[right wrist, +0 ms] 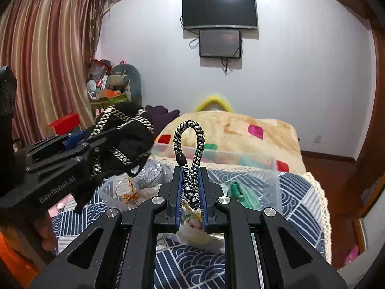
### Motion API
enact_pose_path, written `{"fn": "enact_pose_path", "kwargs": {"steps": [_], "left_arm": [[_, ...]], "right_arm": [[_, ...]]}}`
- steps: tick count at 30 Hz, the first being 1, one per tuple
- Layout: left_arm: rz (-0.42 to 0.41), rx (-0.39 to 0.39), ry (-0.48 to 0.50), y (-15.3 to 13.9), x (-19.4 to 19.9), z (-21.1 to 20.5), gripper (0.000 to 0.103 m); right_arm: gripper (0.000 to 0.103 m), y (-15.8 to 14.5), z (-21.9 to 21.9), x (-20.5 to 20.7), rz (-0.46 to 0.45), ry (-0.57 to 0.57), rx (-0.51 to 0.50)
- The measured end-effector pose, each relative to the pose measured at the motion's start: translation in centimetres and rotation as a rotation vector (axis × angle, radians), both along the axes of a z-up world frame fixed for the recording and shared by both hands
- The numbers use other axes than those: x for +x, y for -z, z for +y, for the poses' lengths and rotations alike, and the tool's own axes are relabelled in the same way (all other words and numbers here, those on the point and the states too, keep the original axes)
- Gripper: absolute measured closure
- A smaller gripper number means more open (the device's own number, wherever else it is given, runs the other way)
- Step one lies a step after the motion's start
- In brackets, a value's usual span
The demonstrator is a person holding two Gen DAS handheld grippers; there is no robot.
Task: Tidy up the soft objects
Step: 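Drop the braided cord into the box with the right gripper while the left sets the black bag on it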
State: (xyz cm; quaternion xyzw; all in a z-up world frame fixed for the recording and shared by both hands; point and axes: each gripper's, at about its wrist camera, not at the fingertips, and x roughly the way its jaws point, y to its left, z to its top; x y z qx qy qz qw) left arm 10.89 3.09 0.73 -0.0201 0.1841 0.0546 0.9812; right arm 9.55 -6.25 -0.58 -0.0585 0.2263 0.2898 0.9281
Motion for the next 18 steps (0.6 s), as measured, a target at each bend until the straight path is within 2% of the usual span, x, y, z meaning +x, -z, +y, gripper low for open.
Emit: {"fn": "enact_pose_path", "kwargs": {"steps": [10, 14, 16, 18], "left_arm": [[0.164, -0.087, 0.046, 4.2, 3.2, 1.1, 0.073], [0.172, -0.067, 0.045, 4.5, 3.4, 0.9, 0.064], [0.177, -0.059, 0.049, 4.5, 3.3, 0.7, 0.053], [0.175, -0.056, 0.042, 4.5, 3.3, 0.8, 0.050]], "right_arm": [[0.092, 3.4, 2.1, 1.8, 0.102, -0.011, -0.055], [0.091, 4.3, 2.5, 2.2, 0.133, -0.016, -0.079], [0.091, 4.5, 2.4, 2.2, 0.135, -0.013, -0.083], [0.086, 4.4, 2.5, 2.2, 0.131, -0.004, -0.087]]}}
